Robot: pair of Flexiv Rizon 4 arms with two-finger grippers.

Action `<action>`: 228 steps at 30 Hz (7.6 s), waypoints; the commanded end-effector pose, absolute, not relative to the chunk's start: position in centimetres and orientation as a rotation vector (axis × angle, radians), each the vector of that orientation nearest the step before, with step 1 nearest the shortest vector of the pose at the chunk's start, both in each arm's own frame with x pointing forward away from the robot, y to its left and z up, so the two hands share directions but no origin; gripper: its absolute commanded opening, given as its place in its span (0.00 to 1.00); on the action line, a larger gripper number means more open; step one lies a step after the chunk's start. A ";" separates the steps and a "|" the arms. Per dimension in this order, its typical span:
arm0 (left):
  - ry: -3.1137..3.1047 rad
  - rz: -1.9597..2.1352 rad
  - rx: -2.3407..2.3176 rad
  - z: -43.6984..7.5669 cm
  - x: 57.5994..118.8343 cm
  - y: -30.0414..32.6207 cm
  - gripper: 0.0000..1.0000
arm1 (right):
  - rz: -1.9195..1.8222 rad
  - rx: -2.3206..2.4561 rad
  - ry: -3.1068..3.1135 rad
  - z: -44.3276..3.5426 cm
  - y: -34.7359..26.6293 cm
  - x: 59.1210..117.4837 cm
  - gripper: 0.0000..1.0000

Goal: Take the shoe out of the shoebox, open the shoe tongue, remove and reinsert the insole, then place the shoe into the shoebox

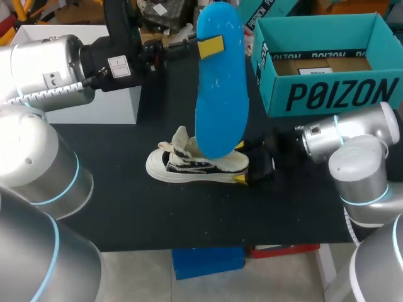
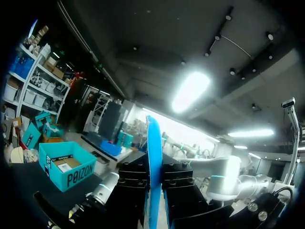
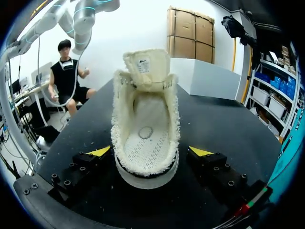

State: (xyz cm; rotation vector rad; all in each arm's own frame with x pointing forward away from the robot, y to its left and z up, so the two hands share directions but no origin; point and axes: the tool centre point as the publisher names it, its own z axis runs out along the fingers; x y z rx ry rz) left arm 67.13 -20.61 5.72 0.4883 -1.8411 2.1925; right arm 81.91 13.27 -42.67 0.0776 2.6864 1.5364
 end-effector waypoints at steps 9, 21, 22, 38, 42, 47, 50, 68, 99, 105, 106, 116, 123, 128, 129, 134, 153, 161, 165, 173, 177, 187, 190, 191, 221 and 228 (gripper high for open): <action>-1.842 2.194 0.491 5.7 67.1 -20.6 0.00 | 0.718 0.151 3.093 -39.4 11.6 81.6 1.00; -1.842 2.194 0.491 5.7 67.1 -20.6 0.00 | 0.036 0.112 3.195 -38.7 13.3 81.8 1.00; -1.842 2.194 0.491 5.7 67.1 -20.6 0.00 | -0.026 0.103 3.190 -38.7 13.7 81.8 1.00; -1.842 2.194 0.491 5.7 67.1 -20.6 0.00 | -0.247 -0.005 3.152 -40.5 15.3 82.0 1.00; -1.842 2.194 0.491 5.7 67.1 -20.6 0.00 | -0.233 0.000 3.152 -40.9 15.3 81.9 1.00; -1.842 2.194 0.491 5.7 67.1 -20.6 0.00 | -0.216 0.003 3.145 -41.1 15.4 82.1 1.00; -1.842 2.194 0.491 5.7 67.1 -20.6 0.00 | -0.225 0.010 3.140 -41.2 15.5 82.1 1.00; -1.842 2.194 0.491 5.7 67.1 -20.6 0.00 | 0.047 0.055 3.098 -40.0 14.4 81.6 1.00; -1.842 2.194 0.491 5.7 67.1 -20.6 0.00 | 1.477 -0.063 2.640 -40.4 13.5 82.4 1.00; -1.842 2.194 0.491 5.7 67.1 -20.6 0.00 | 1.532 -0.072 2.633 -40.8 13.4 82.3 1.00; -1.842 2.194 0.491 5.7 67.1 -20.6 0.00 | 1.535 -0.072 2.634 -40.8 13.3 82.3 1.00; -1.842 2.194 0.491 5.7 67.1 -20.6 0.00 | 1.524 -0.046 2.647 -41.0 12.8 82.1 1.00; -1.842 2.194 0.491 5.7 67.1 -20.6 0.00 | 1.519 -0.035 2.653 -41.1 12.6 82.0 1.00; -1.842 2.194 0.491 5.7 67.1 -20.6 0.00 | 1.444 -0.015 2.675 -40.9 12.4 82.0 1.00; -1.842 2.194 0.491 5.7 67.1 -20.6 0.00 | 1.394 -0.005 2.694 -40.7 12.2 82.0 1.00; -1.842 2.194 0.491 5.7 67.1 -20.6 0.00 | 1.103 0.015 2.808 -39.2 11.9 82.3 1.00; -1.842 2.194 0.491 5.7 67.1 -20.6 0.00 | 0.092 -0.059 3.042 -36.3 16.1 84.2 1.00; -1.842 2.194 0.491 5.7 67.1 -20.6 0.00 | -0.110 -0.118 3.059 -36.7 18.7 84.8 1.00; -1.842 2.194 0.491 5.7 67.1 -20.6 0.00 | -0.134 -0.122 3.069 -37.2 19.3 85.1 1.00; -1.842 2.194 0.491 5.7 67.1 -20.6 0.00 | -0.138 -0.101 3.093 -38.1 20.3 85.6 1.00; -1.842 2.194 0.491 5.7 67.1 -20.6 0.00 | -0.135 -0.095 3.101 -38.5 20.7 86.0 1.00; -1.842 2.194 0.491 5.7 67.1 -20.6 0.00 | -0.117 -0.081 3.128 -39.2 21.0 86.6 0.67; -1.842 2.194 0.491 5.7 67.1 -20.6 0.00 | -0.097 -0.071 3.135 -39.8 21.2 86.7 0.50; -1.842 2.194 0.491 5.7 67.1 -20.6 0.00 | -0.095 -0.069 3.136 -40.1 21.2 86.8 0.44; -1.842 2.194 0.491 5.7 67.1 -20.6 0.00 | -0.078 0.031 3.124 -39.4 21.3 87.1 0.00; -1.842 2.194 0.491 5.7 67.1 -20.6 0.00 | -0.154 0.474 3.091 -34.3 19.0 87.0 0.00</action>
